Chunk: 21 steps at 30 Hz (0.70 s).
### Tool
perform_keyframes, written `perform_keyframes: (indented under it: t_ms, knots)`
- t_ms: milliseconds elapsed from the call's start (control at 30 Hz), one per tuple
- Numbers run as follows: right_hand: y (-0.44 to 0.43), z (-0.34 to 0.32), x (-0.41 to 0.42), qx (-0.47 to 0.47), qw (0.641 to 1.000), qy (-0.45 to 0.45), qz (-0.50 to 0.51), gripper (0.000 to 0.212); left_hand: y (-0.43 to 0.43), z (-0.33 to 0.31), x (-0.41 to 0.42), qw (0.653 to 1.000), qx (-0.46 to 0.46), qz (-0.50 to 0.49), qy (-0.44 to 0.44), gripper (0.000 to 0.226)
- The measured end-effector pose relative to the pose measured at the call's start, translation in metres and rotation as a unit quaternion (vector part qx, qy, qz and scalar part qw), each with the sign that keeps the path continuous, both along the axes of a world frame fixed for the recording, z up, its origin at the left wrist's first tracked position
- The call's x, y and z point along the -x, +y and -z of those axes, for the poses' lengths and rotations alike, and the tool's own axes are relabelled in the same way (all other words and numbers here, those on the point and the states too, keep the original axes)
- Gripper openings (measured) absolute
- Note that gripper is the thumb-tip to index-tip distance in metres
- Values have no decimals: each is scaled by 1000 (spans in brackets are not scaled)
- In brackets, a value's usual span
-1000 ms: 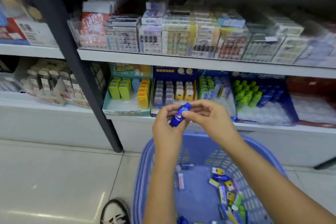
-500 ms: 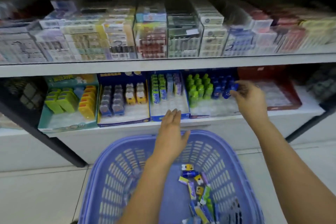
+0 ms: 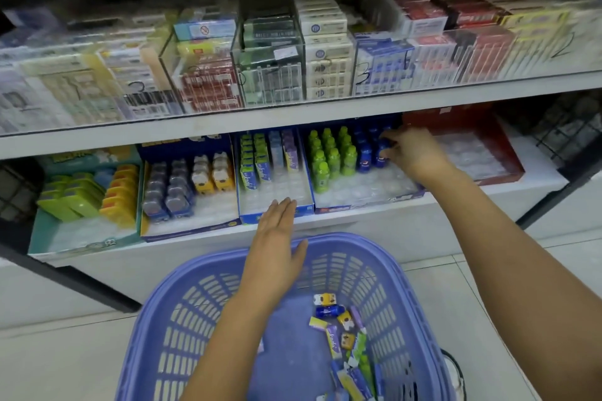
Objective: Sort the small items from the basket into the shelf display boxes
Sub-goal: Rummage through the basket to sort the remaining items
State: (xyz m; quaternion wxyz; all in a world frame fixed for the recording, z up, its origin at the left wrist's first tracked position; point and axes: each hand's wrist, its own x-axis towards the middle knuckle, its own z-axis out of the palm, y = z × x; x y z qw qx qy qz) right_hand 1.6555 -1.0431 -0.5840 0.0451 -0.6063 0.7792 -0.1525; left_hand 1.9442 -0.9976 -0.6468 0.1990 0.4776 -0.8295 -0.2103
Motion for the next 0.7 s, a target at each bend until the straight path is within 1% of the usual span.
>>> perform_keyframes:
  t_ms: [67,267,300,367,400,467,500,533,600,667,700]
  knots:
    - [-2,1,1,-23,1000,-7,5,41,0,1,0,1000,1,3,0,67]
    - [-2,3,-6,-13,995,-83,49,44,-2,1,1,1000,-15,9,-5,69]
    - [-1,0,-8,-23,995,-79,49,44,-2,-1,1,1000,-20,12,-6,69]
    - [3,-7,-13,-46,997,-41,43,44,1,-5,0,999,-31,15,14,66]
    - [5,-13,-17,-39,998,-18,46,46,3,-6,-1,999,-29,14,39,63]
    - [17,-25,-31,12,998,0,66,50,12,-4,-9,995,1,13,98,54]
    - [26,-29,-43,29,998,6,61,49,16,1,-14,993,15,12,115,49]
    - [35,-28,-58,7,999,18,36,44,21,10,-18,993,14,13,116,43]
    - [56,-5,-94,-123,991,22,-45,32,30,36,-27,996,-35,10,77,37]
    - [78,42,-129,-280,955,-8,-102,26,37,68,-37,992,-127,0,-2,40]
    - [89,70,-142,-346,931,-15,-117,29,41,85,-44,984,-169,0,-47,44]
